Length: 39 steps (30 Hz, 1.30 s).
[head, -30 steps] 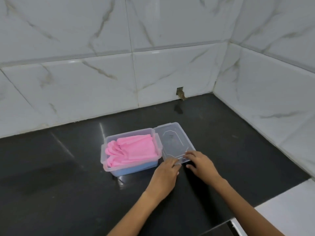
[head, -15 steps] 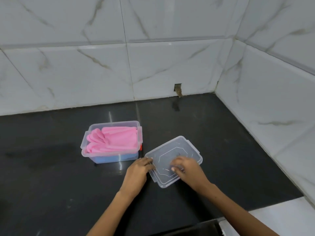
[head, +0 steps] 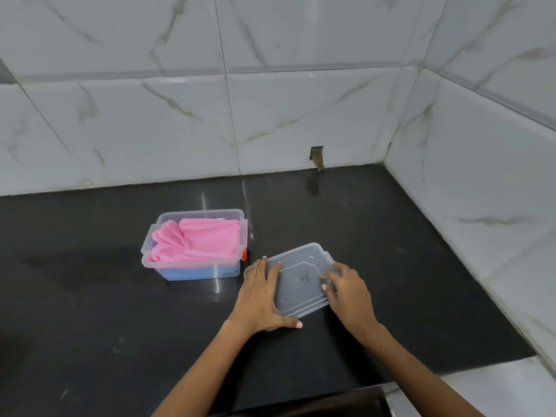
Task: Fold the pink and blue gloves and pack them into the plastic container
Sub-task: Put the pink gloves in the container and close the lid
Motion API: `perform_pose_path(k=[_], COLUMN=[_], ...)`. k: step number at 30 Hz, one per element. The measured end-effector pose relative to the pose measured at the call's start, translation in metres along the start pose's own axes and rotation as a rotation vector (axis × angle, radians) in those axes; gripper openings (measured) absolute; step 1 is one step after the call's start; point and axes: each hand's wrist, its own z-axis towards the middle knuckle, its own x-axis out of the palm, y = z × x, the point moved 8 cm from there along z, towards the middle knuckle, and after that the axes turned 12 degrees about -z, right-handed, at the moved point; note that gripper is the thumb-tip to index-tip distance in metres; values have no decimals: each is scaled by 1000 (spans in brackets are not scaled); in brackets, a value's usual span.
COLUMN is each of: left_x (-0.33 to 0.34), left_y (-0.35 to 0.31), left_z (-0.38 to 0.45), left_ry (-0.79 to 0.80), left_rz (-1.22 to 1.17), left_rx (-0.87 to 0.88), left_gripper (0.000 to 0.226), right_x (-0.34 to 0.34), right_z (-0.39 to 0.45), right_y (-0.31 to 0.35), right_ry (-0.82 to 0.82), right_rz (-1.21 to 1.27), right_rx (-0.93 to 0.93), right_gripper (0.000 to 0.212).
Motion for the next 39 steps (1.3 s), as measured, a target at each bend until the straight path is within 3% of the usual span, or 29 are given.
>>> perform_pose_path(k=[4,12,19,24,30,39], left_x=[-12,-50,-143,-207,-238,-227], left_y=[-10,-22,-13,27,75,123], left_z=[-1,-28,-52,-31,10,25], left_ry=[-26,-61,-158,-125,-71,22], left_rz=[30,109,105,126,136,12], left_rx=[65,162,293,299,302,308], left_gripper=[106,98,92,93,85,85], right_x=[0,-5,-43,-61,-46,-24], right_z=[-12,-29,-21,17,65,74], right_y=[-3,4,65,120,165,190], right_ry=[-54,-174,-323,-407,-321,-229], right_rz=[58,391,567,603,647,545], right_rx=[18,55,-53,-135,-70,52], right_gripper=[16,21,23,21,23,24])
